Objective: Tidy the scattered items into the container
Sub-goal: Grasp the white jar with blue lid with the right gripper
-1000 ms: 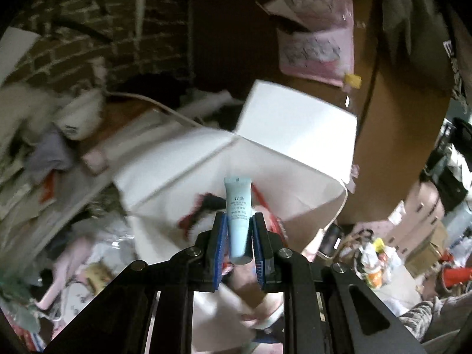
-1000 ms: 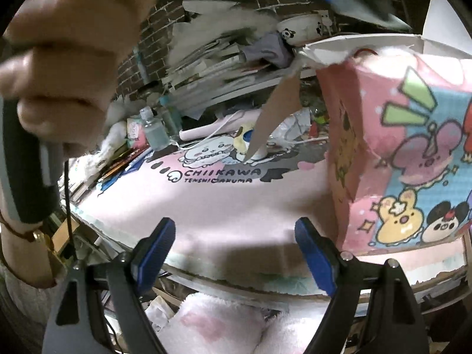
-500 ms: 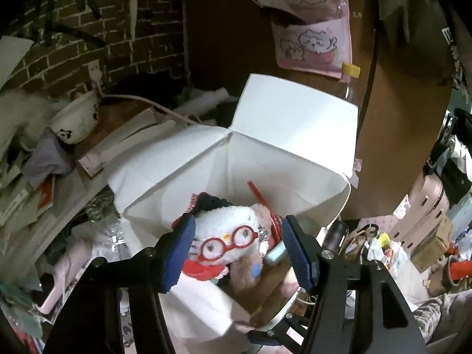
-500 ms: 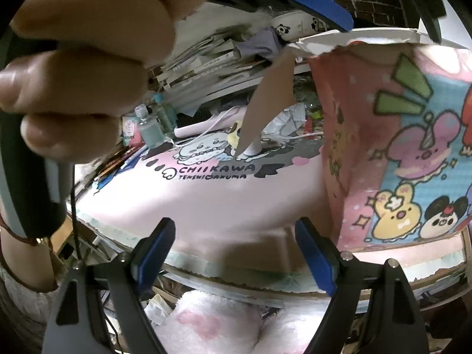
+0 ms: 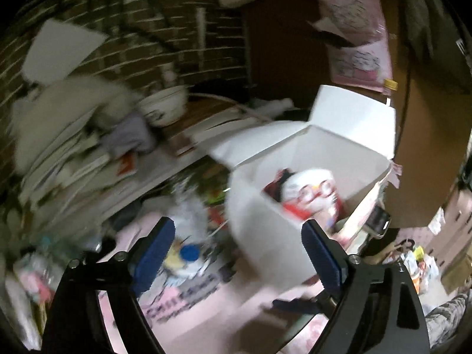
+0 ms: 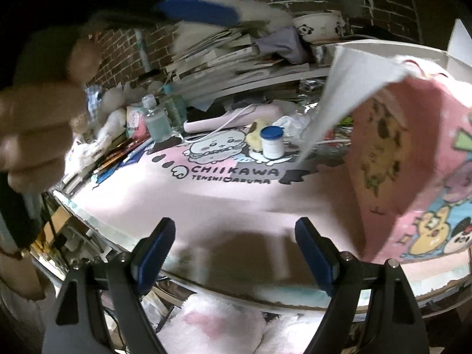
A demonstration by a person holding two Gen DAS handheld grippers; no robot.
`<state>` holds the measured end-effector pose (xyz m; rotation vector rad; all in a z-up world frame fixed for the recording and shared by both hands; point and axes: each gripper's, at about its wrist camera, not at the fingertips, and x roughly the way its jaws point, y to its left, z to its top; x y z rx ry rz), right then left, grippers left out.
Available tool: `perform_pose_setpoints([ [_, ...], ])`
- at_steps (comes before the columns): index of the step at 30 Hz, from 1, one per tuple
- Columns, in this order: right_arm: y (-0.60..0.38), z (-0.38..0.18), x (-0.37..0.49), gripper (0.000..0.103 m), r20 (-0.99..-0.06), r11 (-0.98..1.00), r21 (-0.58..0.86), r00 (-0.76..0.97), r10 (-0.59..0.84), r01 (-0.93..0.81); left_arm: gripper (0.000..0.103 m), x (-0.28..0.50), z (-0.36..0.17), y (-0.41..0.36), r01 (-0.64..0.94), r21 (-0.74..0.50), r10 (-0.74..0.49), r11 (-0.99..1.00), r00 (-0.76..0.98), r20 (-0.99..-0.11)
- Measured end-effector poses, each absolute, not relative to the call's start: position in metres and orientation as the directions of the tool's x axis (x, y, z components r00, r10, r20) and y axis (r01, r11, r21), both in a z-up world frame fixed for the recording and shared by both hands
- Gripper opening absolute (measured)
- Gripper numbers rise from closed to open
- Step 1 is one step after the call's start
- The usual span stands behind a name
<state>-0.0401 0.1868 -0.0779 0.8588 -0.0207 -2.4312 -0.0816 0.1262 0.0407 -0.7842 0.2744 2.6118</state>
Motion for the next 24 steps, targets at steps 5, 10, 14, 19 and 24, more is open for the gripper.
perform_pose_setpoints([
  [5, 0.163, -0.08, -0.035, 0.081, -0.59, -0.85, 0.13, -0.649, -0.48, 0.511, 0.091, -0.077, 0.025, 0.078, -0.316, 0.037, 0.235, -0.948, -0.775, -0.586],
  [10, 0.135, -0.08, -0.033, 0.081, -0.607, -0.855, 0.078, -0.656, -0.449, 0.513, 0.093, -0.076, 0.005, 0.033, -0.192, 0.006, 0.147, -0.981, -0.774, -0.616],
  [14, 0.115, -0.081, -0.033, 0.081, -0.619, -0.855, 0.039, -0.66, -0.427, 0.517, 0.093, -0.07, -0.011, 0.004, -0.11, -0.008, 0.09, -0.994, -0.771, -0.631],
  [19, 0.097, -0.076, -0.035, 0.081, -0.614, -0.861, -0.028, -0.689, -0.386, 0.507, 0.093, -0.06, -0.023, -0.027, -0.015, -0.026, 0.028, -1.0, -0.774, -0.632],
  [24, 0.085, -0.066, -0.05, 0.081, -0.594, -0.88, -0.052, -0.723, -0.353, 0.472, 0.093, -0.05, -0.027, -0.041, 0.01, -0.044, 0.02, -0.999, -0.784, -0.62],
])
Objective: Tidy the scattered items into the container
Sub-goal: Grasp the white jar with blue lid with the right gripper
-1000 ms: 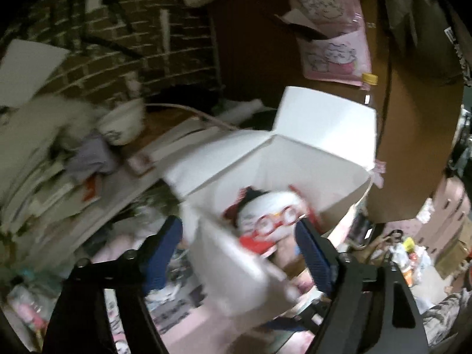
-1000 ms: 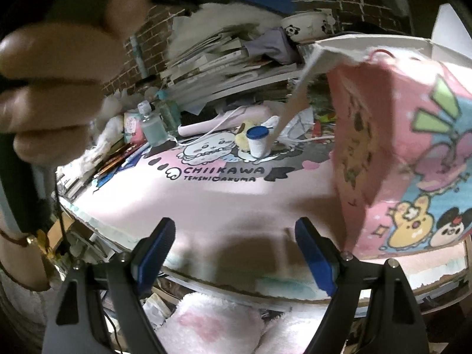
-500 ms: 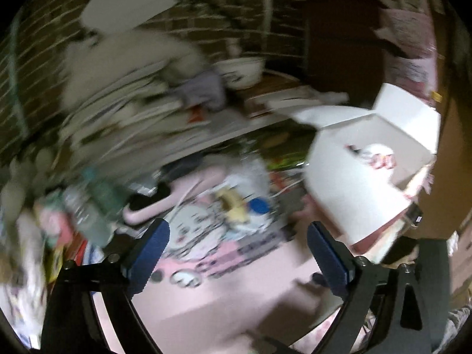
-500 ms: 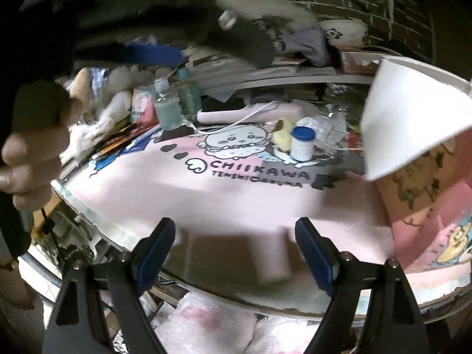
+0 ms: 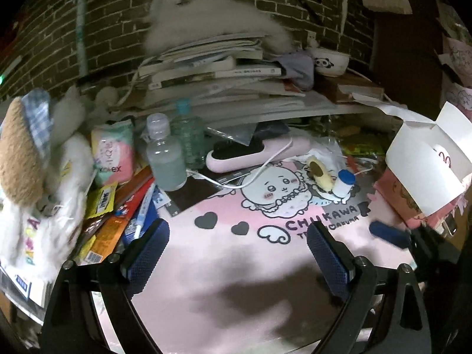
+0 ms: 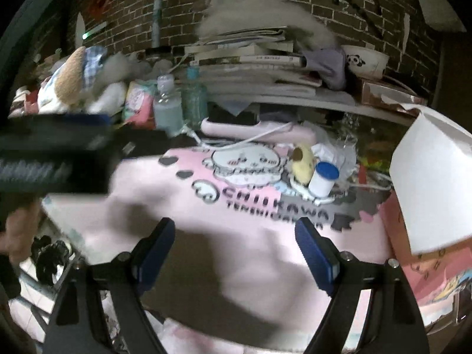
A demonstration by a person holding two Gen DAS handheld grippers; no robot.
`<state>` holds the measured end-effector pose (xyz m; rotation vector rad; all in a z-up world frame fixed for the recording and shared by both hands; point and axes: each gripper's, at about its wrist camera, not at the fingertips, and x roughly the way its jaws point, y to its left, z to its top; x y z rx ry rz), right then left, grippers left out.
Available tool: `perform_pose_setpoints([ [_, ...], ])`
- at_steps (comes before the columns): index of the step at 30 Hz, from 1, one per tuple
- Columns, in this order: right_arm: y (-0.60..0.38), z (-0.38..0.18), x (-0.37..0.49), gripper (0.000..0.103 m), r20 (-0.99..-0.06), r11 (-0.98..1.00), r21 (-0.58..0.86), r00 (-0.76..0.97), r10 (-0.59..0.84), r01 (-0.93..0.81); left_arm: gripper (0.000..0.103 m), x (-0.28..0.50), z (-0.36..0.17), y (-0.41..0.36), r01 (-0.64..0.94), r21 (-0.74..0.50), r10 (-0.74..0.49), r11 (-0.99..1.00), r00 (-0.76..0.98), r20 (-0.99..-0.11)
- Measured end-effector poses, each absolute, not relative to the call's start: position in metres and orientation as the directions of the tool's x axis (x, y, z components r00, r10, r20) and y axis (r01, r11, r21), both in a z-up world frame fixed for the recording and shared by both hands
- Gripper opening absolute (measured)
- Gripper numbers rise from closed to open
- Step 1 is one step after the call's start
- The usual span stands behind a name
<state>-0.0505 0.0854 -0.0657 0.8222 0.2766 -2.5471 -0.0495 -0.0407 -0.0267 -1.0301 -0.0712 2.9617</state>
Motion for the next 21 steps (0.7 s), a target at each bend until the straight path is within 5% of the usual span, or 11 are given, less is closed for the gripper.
perform_pose_setpoints([
  [10, 0.073, -0.033, -0.085, 0.081, -0.51, -0.907, -0.1, -0.804, -0.307, 0.41, 0.094, -0.046, -0.019, -0.046, 0.0, -0.101, 0.059, -0.995, -0.813, -0.579],
  [21, 0.121, -0.047, -0.134, 0.081, -0.573, -0.965, -0.007, -0.792, -0.21, 0.261, 0.094, -0.047, -0.025, -0.046, 0.002, -0.084, 0.048, -0.996, -0.809, -0.586],
])
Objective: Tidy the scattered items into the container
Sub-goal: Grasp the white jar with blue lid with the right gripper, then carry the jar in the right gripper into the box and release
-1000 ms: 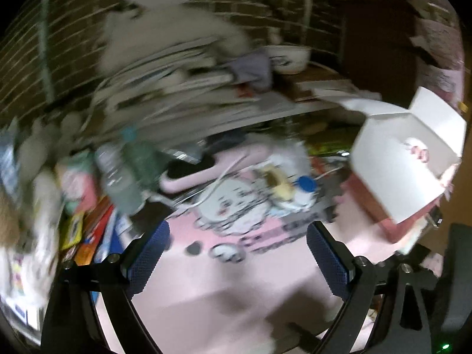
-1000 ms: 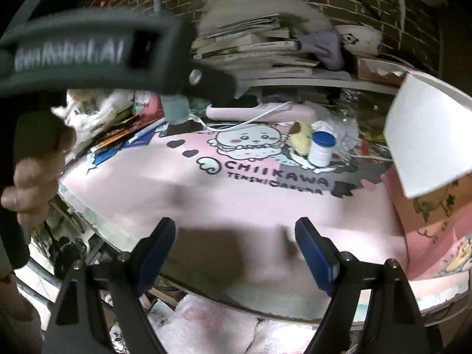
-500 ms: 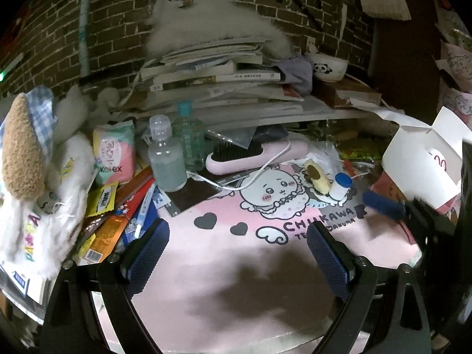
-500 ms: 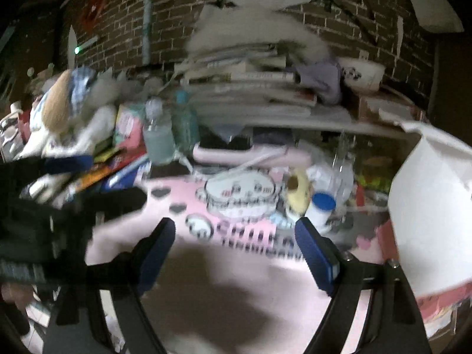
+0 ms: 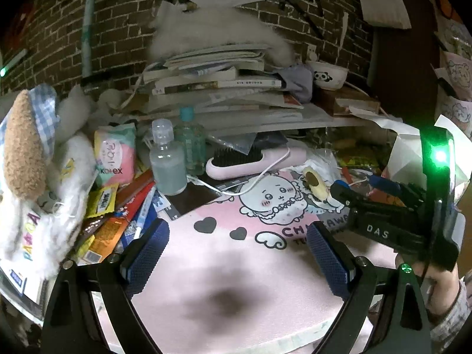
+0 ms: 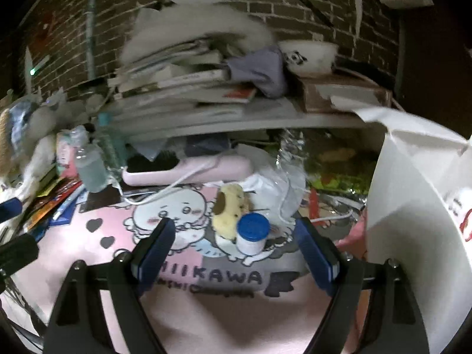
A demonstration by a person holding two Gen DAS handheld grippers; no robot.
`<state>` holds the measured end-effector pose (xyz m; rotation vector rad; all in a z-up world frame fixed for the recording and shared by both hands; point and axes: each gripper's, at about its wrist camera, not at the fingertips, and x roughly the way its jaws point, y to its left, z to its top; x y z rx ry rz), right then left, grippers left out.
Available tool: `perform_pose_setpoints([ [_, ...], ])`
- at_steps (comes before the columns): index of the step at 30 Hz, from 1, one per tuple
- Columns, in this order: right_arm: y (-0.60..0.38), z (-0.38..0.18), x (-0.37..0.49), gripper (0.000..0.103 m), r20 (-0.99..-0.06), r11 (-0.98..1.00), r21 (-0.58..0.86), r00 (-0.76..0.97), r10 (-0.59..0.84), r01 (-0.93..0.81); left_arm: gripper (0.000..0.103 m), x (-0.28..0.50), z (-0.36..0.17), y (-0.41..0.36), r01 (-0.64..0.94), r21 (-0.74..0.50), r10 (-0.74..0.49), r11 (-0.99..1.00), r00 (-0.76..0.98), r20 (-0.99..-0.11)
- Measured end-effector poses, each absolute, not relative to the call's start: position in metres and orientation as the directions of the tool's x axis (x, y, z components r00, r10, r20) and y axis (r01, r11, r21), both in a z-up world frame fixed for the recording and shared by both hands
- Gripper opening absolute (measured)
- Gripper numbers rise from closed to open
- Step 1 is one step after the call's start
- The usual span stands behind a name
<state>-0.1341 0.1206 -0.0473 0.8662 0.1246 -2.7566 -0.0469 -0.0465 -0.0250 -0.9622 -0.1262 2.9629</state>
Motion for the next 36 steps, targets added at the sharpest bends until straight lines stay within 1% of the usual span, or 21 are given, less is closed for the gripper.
perform_pose_setpoints([
  [4, 0.121, -0.058, -0.146, 0.08, -0.61, -0.969, -0.005, -0.768, -0.193, 0.247, 0.094, -0.047, -0.028, -0.045, -0.005, -0.082, 0.052, -0.997, -0.808, -0.587],
  [9, 0.124, -0.068, -0.159, 0.072, -0.642, -0.977, -0.001, -0.749, -0.163, 0.214, 0.094, -0.048, -0.029, -0.046, -0.005, -0.084, 0.054, -0.996, -0.805, -0.591],
  [11, 0.125, -0.072, -0.166, 0.064, -0.66, -0.981, -0.005, -0.737, -0.144, 0.196, 0.094, -0.048, -0.029, -0.046, -0.01, -0.086, 0.059, -0.996, -0.806, -0.59],
  [12, 0.126, -0.074, -0.17, 0.062, -0.671, -0.982, -0.003, -0.729, -0.14, 0.191, 0.094, -0.048, -0.029, -0.045, -0.011, -0.086, 0.06, -0.996, -0.806, -0.589],
  [18, 0.128, -0.08, -0.182, 0.043, -0.695, -0.98, 0.02, -0.702, -0.156, 0.198, 0.094, -0.05, -0.03, -0.042, -0.013, -0.074, 0.055, -0.997, -0.802, -0.594],
  [21, 0.125, -0.08, -0.179, 0.032, -0.691, -0.977, 0.016, -0.704, -0.164, 0.212, 0.094, -0.049, -0.03, -0.041, -0.016, -0.075, 0.057, -0.997, -0.801, -0.596],
  [22, 0.125, -0.08, -0.178, 0.026, -0.692, -0.976, 0.016, -0.702, -0.168, 0.218, 0.094, -0.049, -0.03, -0.041, -0.016, -0.073, 0.056, -0.997, -0.8, -0.597],
  [29, 0.119, -0.079, -0.156, 0.025, -0.686, -0.96, 0.028, -0.693, -0.22, 0.277, 0.094, -0.047, -0.031, -0.043, -0.007, -0.07, 0.048, -0.998, -0.795, -0.604],
  [36, 0.114, -0.08, -0.113, 0.025, -0.693, -0.927, 0.04, -0.658, -0.294, 0.373, 0.094, -0.045, -0.031, -0.043, -0.005, -0.062, 0.042, -0.998, -0.794, -0.607],
])
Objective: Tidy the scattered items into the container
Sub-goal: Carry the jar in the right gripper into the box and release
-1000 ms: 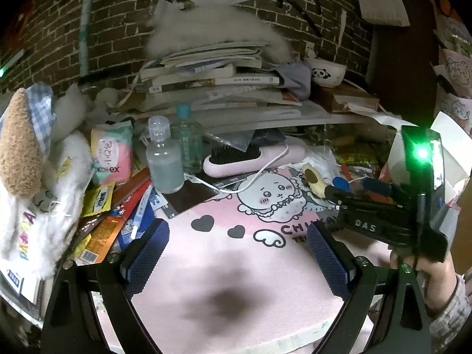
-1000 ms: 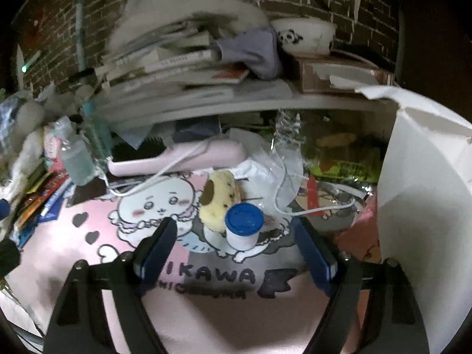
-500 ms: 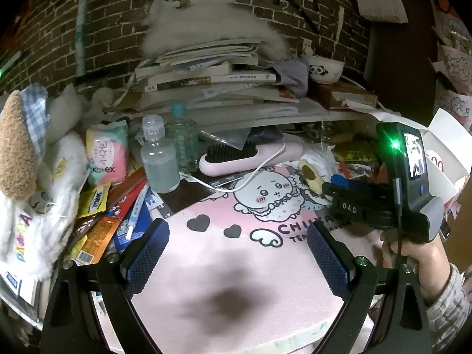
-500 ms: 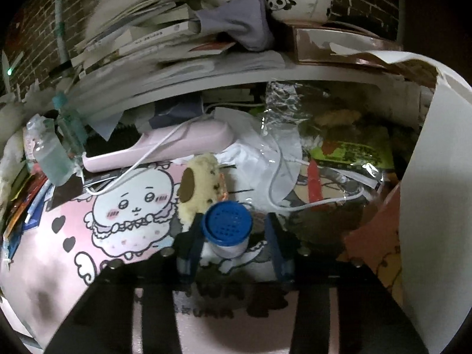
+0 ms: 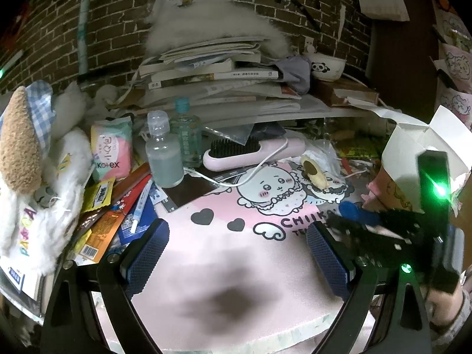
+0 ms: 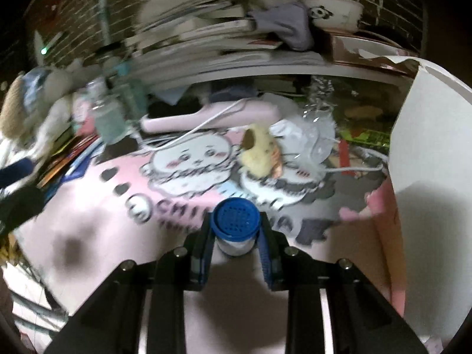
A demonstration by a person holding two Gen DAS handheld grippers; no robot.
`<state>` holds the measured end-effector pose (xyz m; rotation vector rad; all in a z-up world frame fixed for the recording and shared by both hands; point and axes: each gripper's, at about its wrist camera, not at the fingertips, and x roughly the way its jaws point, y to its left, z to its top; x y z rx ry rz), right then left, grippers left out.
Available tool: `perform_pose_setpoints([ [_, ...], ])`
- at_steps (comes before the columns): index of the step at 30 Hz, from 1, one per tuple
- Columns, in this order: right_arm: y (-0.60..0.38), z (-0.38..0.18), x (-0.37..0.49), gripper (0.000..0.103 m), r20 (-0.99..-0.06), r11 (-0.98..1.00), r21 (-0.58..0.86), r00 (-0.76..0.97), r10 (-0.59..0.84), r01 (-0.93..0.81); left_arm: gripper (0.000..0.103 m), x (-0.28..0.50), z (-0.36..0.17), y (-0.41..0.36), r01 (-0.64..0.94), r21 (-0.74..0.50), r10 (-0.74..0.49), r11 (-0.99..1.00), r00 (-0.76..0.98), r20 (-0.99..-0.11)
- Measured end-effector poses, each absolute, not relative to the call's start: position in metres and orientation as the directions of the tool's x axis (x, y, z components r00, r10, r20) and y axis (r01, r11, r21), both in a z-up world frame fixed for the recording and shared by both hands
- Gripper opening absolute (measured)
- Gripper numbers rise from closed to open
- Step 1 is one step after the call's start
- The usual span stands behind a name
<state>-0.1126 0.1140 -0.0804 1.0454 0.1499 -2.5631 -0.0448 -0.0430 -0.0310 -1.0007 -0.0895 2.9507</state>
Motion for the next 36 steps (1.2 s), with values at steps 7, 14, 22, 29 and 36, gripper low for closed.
perform_pose_setpoints([
  [7, 0.103, -0.066, -0.086, 0.025, -0.67, -0.891, -0.001, -0.662, -0.337, 0.455, 0.094, -0.043, -0.033, -0.043, 0.008, -0.041, 0.019, -0.999, -0.788, -0.616],
  [14, 0.098, -0.026, -0.058, 0.025, -0.585, -0.847, -0.06, -0.706, -0.398, 0.528, 0.094, -0.037, -0.028, -0.049, 0.01, -0.049, 0.022, -0.999, -0.797, -0.603],
  [22, 0.166, 0.05, -0.054, 0.025, -0.458, -0.894, -0.122, -0.824, -0.335, 0.431, 0.094, -0.044, -0.025, -0.035, -0.025, -0.052, 0.052, -0.998, -0.8, -0.597],
  [29, 0.263, 0.08, -0.093, 0.025, -0.522, -0.956, -0.2, -0.849, -0.083, 0.216, 0.094, -0.055, -0.024, -0.011, -0.063, -0.045, 0.077, -0.997, -0.794, -0.603],
  [36, 0.31, 0.064, -0.123, 0.025, -0.687, -0.945, -0.211, -0.726, -0.038, 0.249, 0.094, -0.072, -0.028, 0.013, -0.084, -0.045, 0.094, -0.995, -0.772, -0.629],
])
